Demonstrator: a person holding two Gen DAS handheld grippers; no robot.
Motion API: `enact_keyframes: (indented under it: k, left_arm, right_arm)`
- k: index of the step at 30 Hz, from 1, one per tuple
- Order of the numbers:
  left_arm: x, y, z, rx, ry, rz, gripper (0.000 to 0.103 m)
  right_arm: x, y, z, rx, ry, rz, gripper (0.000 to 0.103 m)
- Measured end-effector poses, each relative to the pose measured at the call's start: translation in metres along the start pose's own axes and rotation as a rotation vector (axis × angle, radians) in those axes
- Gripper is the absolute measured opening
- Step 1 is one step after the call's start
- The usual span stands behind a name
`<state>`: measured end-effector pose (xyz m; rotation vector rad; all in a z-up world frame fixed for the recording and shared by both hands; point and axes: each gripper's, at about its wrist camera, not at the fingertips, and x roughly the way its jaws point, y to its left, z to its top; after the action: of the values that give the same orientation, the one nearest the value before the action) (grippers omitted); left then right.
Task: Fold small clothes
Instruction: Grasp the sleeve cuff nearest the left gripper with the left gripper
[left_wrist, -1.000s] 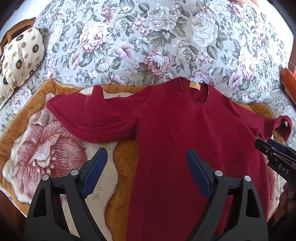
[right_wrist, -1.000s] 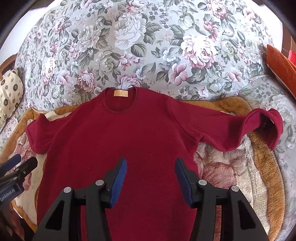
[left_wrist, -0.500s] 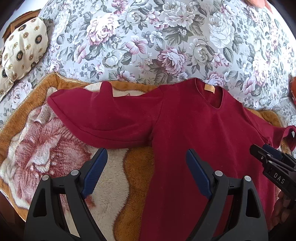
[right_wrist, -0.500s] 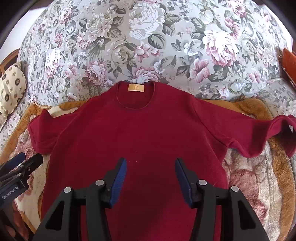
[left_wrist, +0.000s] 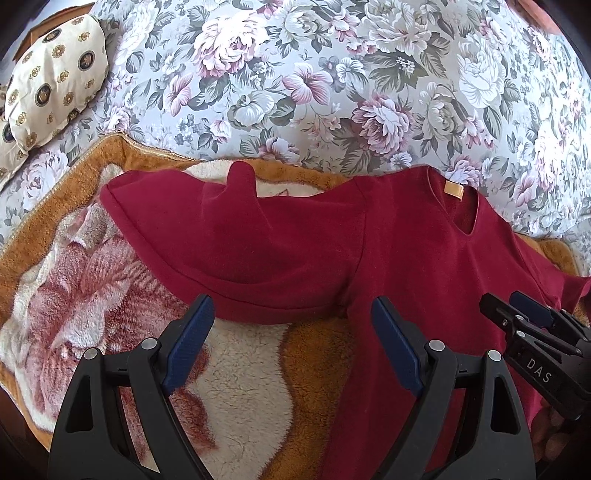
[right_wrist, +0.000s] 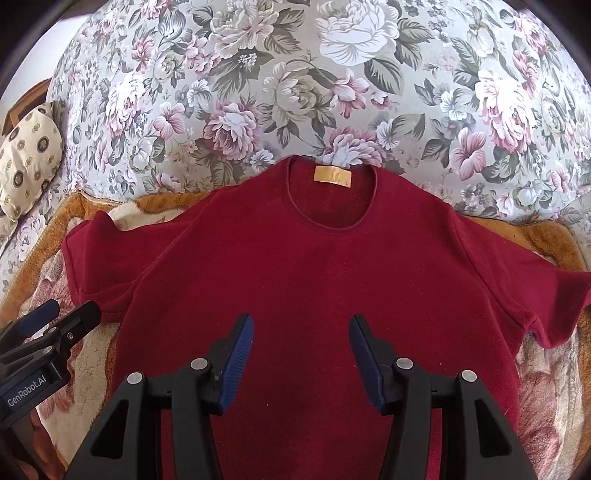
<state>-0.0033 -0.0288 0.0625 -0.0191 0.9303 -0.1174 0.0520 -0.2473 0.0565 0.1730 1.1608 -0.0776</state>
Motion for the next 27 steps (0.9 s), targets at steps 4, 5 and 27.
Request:
enact_keyframes:
  k: [4, 5, 27]
  left_arm:
    - [0.003, 0.005, 0.002, -0.004, 0.002, 0.004, 0.087]
    - [0.004, 0.008, 0.002, -0.011, 0.004, 0.003, 0.087]
    - [0.018, 0.112, 0.040, -0.218, 0.009, 0.025, 0.087]
  right_arm:
    - [0.007, 0.004, 0.000, -0.010, 0.015, 0.004, 0.052]
    - [0.009, 0.005, 0.000, -0.014, 0.017, 0.004, 0.052]
    - [0.035, 0.028, 0.015, -0.034, 0.017, 0.040, 0.052]
